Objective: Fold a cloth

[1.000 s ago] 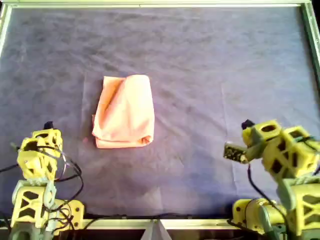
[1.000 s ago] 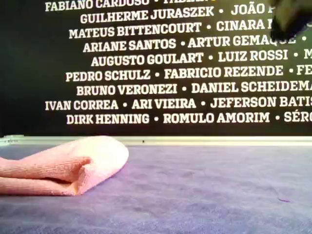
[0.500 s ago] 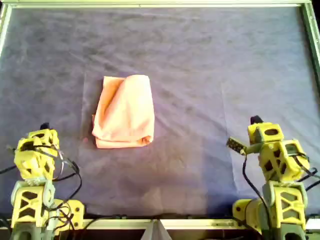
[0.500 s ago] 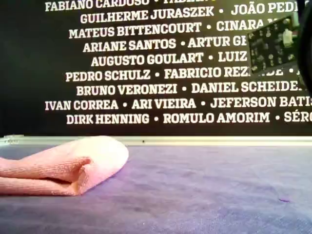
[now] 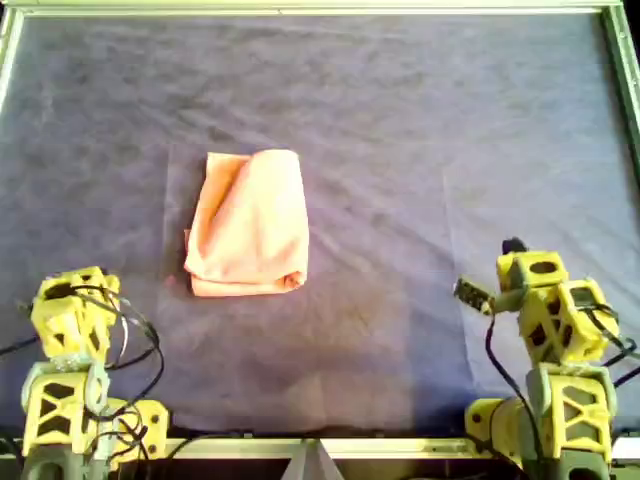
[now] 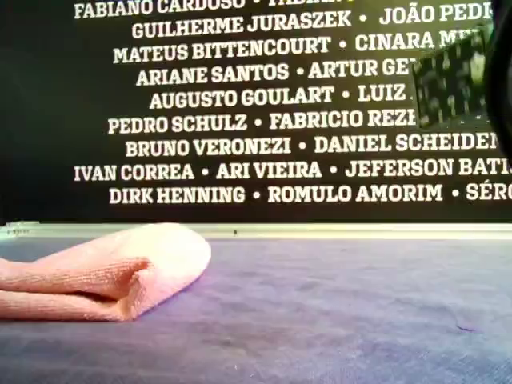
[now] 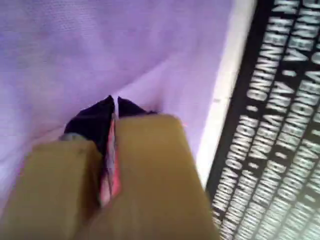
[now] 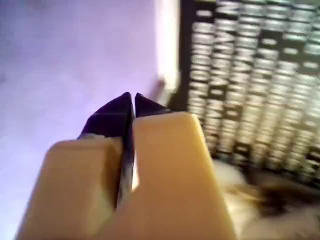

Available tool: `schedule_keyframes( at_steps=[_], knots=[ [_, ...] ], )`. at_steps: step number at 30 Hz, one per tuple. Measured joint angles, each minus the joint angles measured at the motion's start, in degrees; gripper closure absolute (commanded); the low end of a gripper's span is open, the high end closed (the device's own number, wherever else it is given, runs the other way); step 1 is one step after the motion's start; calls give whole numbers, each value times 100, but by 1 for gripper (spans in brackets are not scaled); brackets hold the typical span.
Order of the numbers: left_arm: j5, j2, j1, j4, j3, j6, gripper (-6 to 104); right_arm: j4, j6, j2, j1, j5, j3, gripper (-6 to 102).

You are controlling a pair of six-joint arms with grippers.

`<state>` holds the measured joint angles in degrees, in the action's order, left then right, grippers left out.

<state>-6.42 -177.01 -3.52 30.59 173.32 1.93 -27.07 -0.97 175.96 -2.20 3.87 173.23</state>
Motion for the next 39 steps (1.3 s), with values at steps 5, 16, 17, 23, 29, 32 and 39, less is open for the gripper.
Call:
schedule_keyframes(
  at_steps=[5,16,17,23,29,32,39],
  knots=[
    [0,0,0,765,0,-9,99,-1600,0,79,0,0,9,95],
    [0,0,0,1679,0,-35,98,-2118,0,79,0,0,9,95],
    [-9,0,0,1679,0,-53,98,-2118,0,79,9,26,9,95],
    [-9,0,0,1679,0,-62,98,-2118,-35,79,62,0,9,95],
    [-9,0,0,1679,0,-62,98,-2118,-35,79,62,0,9,95],
    [-9,0,0,1679,0,-62,98,-2118,-35,79,62,0,9,95],
    [-9,0,0,1679,0,-62,98,-2118,-35,79,62,0,9,95]
  ],
)
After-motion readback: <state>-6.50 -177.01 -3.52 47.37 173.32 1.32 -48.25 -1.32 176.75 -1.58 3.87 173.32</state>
